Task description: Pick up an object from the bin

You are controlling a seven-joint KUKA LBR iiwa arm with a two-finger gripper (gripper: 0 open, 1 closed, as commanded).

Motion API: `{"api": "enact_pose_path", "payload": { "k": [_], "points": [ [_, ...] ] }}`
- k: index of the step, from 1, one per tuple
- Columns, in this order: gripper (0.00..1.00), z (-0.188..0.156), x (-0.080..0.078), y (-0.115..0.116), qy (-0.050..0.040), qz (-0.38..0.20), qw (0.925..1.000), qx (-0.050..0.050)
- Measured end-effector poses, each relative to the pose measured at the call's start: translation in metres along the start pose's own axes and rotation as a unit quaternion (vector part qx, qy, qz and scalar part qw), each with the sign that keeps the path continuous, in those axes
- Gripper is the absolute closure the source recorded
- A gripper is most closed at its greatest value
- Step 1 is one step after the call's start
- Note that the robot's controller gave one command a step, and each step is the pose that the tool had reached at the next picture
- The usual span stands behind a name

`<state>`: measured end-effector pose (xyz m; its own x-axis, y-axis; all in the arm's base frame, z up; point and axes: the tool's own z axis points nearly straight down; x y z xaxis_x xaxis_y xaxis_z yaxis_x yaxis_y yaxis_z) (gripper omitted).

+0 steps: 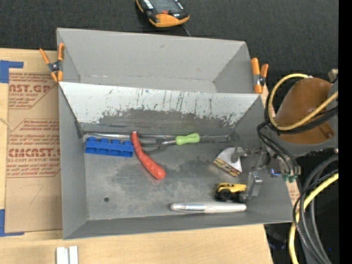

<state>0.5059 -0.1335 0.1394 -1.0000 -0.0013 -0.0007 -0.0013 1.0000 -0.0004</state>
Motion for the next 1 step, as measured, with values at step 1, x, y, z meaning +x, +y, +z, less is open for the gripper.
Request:
{"api": "enact_pose_path", "payload": {
  "k": [1],
  "points": [
    [0.00,0.0690,0.0173,-0.0037,0.0005,-0.037,0.9993,-0.001]
  ]
}}
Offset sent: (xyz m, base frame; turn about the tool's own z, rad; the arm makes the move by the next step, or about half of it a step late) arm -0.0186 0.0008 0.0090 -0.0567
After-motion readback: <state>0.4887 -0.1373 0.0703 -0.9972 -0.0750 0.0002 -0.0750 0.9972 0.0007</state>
